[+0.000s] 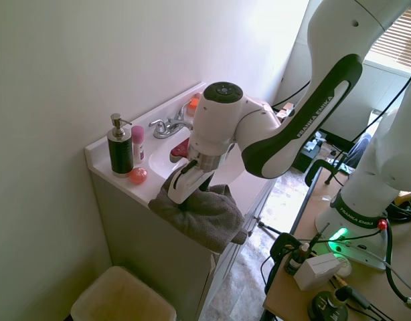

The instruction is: Clean the sink

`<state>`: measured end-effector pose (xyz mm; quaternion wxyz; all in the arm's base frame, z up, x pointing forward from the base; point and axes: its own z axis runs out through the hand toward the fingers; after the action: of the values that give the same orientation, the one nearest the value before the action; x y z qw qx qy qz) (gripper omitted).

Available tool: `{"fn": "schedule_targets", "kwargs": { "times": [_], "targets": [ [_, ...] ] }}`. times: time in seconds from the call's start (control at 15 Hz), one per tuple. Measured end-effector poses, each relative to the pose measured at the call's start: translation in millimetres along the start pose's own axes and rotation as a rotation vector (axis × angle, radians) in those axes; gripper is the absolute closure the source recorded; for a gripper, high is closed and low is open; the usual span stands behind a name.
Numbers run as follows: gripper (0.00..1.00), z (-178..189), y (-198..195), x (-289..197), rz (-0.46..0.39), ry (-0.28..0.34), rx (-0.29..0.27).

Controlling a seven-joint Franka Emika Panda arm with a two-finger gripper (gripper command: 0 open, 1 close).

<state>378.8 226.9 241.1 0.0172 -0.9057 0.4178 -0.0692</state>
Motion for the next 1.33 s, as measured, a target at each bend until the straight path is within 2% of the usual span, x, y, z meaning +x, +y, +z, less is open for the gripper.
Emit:
{"fn": "schedule_targets", "kwargs": {
  "times": [0.33,0.53,0.93,1.13,1.33],
  "targets": [
    [1.0,-1.3,-2.7,1.8,0.023,-0.008,-0.004],
    [1.0,-1.2,-3.6,17.7,0.068,-0.009,-0.008],
    [1.0,10.0,-7.2,85.0,0.275,-0.042,-0.001],
    [1.0,34.1,3.2,119.4,0.37,-0.087,-0.036],
    [1.0,57.8,13.2,134.1,0.432,-0.149,-0.066]
  ]
}}
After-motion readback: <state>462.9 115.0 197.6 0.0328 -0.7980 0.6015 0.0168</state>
